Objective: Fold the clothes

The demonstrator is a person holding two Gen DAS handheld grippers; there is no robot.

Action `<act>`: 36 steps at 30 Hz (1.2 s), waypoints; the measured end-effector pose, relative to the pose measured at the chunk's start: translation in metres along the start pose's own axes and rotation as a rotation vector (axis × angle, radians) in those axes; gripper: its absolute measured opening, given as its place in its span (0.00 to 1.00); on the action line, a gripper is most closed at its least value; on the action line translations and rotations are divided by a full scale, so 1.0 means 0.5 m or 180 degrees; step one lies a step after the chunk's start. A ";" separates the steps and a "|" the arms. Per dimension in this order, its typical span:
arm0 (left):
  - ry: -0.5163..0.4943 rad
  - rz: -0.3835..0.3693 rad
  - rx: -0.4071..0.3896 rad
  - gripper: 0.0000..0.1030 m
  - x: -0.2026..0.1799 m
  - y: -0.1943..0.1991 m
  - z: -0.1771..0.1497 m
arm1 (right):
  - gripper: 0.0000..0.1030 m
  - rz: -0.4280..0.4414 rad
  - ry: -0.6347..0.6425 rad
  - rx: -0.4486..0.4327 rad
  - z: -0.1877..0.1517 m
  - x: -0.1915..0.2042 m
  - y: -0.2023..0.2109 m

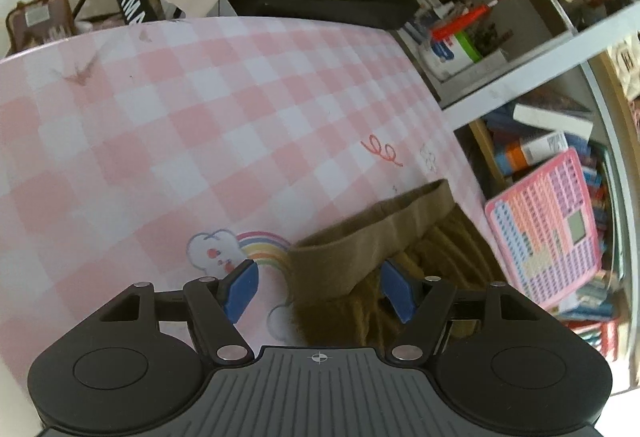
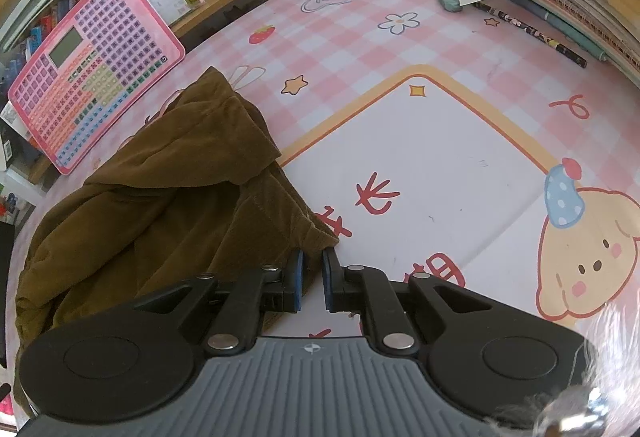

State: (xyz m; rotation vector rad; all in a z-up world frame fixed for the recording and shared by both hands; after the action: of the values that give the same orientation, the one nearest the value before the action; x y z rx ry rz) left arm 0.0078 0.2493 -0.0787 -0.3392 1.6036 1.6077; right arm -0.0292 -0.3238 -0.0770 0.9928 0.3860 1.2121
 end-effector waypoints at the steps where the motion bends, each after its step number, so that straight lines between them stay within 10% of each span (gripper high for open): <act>1: 0.0027 -0.0009 0.0012 0.55 -0.003 -0.005 0.001 | 0.06 -0.0001 -0.0014 -0.0004 -0.001 0.000 0.001; 3: 0.0070 -0.0005 0.0081 0.20 -0.006 -0.021 0.003 | 0.05 -0.0001 -0.0038 -0.0022 -0.002 0.000 0.003; 5: 0.0150 -0.0013 0.0098 0.09 -0.002 -0.027 0.007 | 0.04 0.0003 -0.0052 -0.0081 -0.004 0.001 0.015; 18: -0.0258 -0.0901 0.0495 0.08 -0.205 0.012 -0.049 | 0.03 -0.0094 0.0061 -0.0803 0.121 -0.011 0.146; 26: -0.0270 -0.2280 -0.0151 0.08 -0.380 0.162 0.015 | 0.03 0.0207 0.0437 -0.2457 0.281 0.046 0.450; 31: -0.0561 -0.1582 -0.0228 0.08 -0.238 0.157 0.019 | 0.03 0.0250 0.0513 -0.1748 0.136 0.033 0.390; 36: 0.0180 -0.0516 0.0174 0.08 -0.001 0.065 -0.011 | 0.03 0.0054 -0.0131 -0.0451 -0.071 -0.037 0.219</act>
State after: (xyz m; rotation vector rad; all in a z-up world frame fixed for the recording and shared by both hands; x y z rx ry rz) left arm -0.0163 0.2490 -0.0561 -0.4768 1.6163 1.4405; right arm -0.1266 -0.3237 -0.0132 0.8989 0.2560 1.2152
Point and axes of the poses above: each gripper's, at about its wrist camera, not at the fingertips, and y roughly against the way its jaws point, x to its left, z to its top, the point moved 3 cm from there along -y, roughly the way its jaws point, and after that the axes turned 14 degrees about y, right-handed, at the moved point
